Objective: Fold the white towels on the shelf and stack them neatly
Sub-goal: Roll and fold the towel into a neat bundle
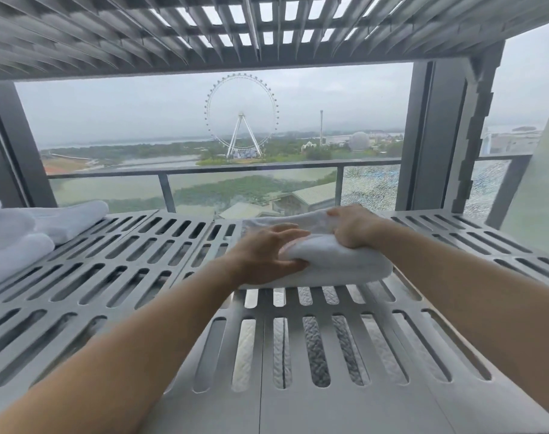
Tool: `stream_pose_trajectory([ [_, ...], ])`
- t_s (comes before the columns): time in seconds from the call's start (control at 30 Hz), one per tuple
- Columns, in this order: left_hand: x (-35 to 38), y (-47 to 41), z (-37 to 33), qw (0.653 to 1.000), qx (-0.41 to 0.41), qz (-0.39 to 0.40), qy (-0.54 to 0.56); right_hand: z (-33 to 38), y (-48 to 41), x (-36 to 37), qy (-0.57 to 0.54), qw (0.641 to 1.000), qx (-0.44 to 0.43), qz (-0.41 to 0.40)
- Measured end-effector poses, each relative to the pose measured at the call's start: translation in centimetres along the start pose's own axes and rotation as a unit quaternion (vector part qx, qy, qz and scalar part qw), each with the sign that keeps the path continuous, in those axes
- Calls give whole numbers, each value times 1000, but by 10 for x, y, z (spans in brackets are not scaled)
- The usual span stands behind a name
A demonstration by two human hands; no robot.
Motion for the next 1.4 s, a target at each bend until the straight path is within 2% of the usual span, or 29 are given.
stream_pose_trajectory([
  [0.07,-3,-5,-7,997,13,-68,32,-14,2,-8,66,997,-10,29],
  [0.13,-4,-8,-9,995,36,-88,4,-31,6,-9,60,996,-23,67],
  [0.2,-5,-9,-5,994,52,-59,-72,-41,9,-7,6,996,-23,87],
  [0.27,-7,-12,0,990,53,-22,-127,-42,6,-4,-47,996,-25,70],
  [0.33,-10,-17,3,982,60,-23,-177,-33,-1,1,-52,996,-26,69],
  [0.5,-17,-19,21,952,104,-131,-257,-2,-17,28,18,994,-7,110],
  [0.6,-10,-13,38,958,73,-99,-259,5,-18,41,69,993,-27,92],
  [0.8,5,-13,42,958,18,-53,-281,4,-14,39,53,991,-79,95],
  [0.87,-8,-9,36,978,12,8,-209,6,-14,38,56,990,-90,97],
  [0.97,-26,-5,21,990,-43,132,-17,6,-13,37,50,987,-108,108],
  [1.07,-30,-19,7,977,-99,147,118,3,-11,40,30,982,-150,114],
  [1.17,-19,-27,7,976,-111,154,107,4,-9,40,-3,974,-186,130],
  [1.23,-8,-35,9,980,-126,152,16,3,-10,37,-35,976,-187,110],
  [1.33,1,-40,23,972,-157,153,-80,1,-20,29,-83,983,-157,39],
  [1.4,4,-40,30,970,-169,140,-101,1,-26,27,-73,989,-118,47],
])
Point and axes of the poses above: each hand's wrist, its own y-axis away from the middle knuckle, its own x-axis out of the palm, z = x × y, the point moved 2 cm from there along -y, towards the middle knuckle, and after that the axes turned 15 degrees about -x, right-handed, at the moved point
